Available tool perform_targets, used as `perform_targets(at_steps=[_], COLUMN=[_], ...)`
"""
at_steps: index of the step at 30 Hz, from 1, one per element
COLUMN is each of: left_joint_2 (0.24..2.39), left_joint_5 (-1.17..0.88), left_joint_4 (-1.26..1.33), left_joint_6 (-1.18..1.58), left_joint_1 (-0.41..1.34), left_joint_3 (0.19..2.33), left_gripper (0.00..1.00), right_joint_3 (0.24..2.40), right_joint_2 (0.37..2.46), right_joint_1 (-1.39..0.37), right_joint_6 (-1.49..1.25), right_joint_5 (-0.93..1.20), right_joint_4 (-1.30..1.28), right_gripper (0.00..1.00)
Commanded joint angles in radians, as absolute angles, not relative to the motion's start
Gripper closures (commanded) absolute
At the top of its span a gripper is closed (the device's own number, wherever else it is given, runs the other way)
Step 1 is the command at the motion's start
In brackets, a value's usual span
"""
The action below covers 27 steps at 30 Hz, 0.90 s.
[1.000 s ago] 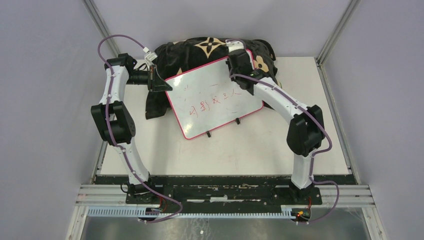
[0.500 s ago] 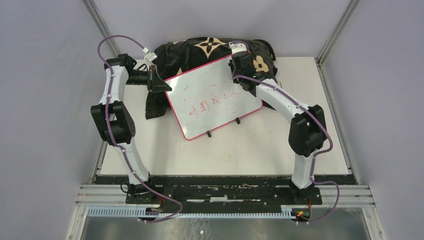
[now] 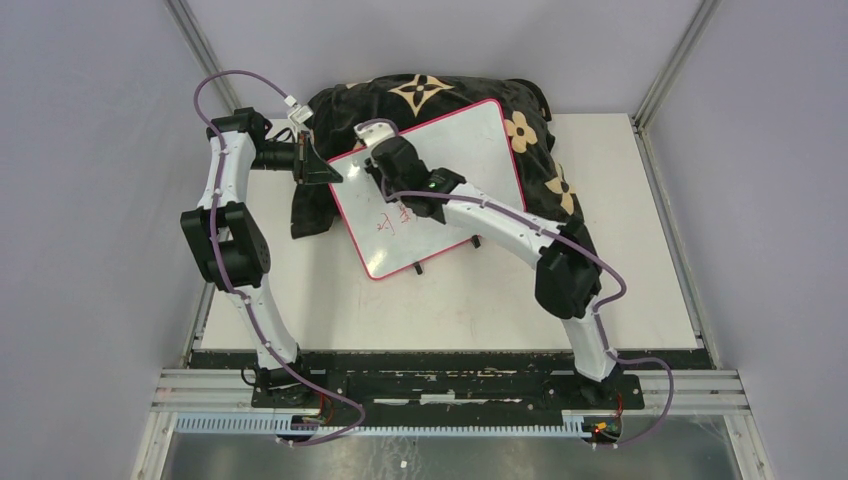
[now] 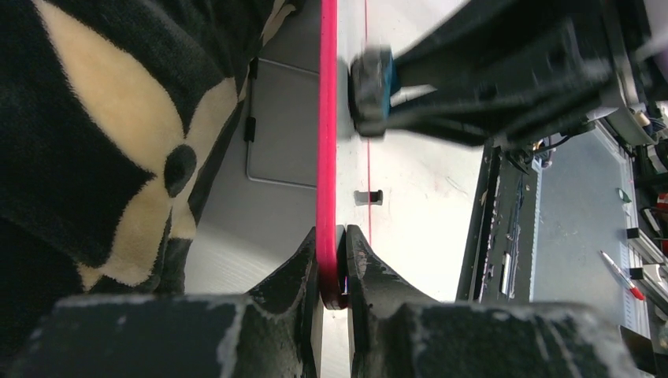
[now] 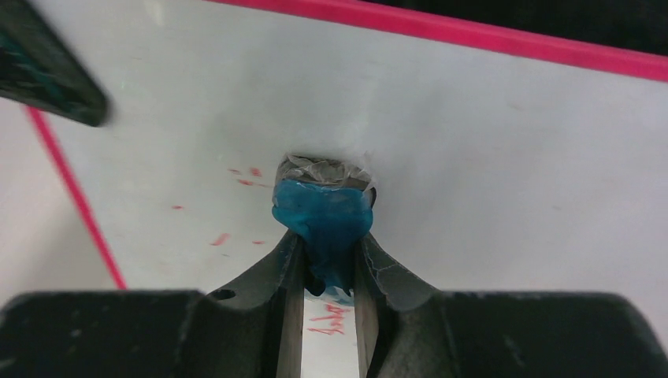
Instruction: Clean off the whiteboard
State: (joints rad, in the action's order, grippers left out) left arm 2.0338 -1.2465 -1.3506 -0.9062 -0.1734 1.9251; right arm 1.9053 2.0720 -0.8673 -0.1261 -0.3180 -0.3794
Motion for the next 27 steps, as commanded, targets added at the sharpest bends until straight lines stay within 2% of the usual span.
perform_targets(at_steps=[1,9,15,19,27], left_joint_2=[1.995,1.997,1.997,1.997,1.998], left_joint_5=[-1.212,-1.211,-1.210,-1.214,-1.214], left_joint_4=[-1.320,-1.321,-1.321,-1.320,-1.320], left_joint_6=[-0.994,-0.997,-0.996,-0.996,-0.998], left_joint_1=[-0.156,-0.155,-0.156,-0.155,-0.156], left_joint_3=[1.944,1.940,1.942,1.942,1.941], left_gripper=[0.97,0.97,0.97,0.97,0.97], right_joint_3=[2.027,2.057,2.056,2.054,1.962], right_joint_2=[2.171,2.204,2.217,2.216,2.149], right_joint_1=[-0.941,-1.005,-1.034,-1.017,-0.917], right_joint_6=[-0.135,-0.127,-0.107,-0.072,-0.086], right_joint_5=[-0.252,-0.232,-0.339,-0.464,-0.500], right_joint_4=[-0.385,-0.367,-0.368,-0.380,-0.386], right_gripper=[0.99,0.99,0.99,1.00,0.99])
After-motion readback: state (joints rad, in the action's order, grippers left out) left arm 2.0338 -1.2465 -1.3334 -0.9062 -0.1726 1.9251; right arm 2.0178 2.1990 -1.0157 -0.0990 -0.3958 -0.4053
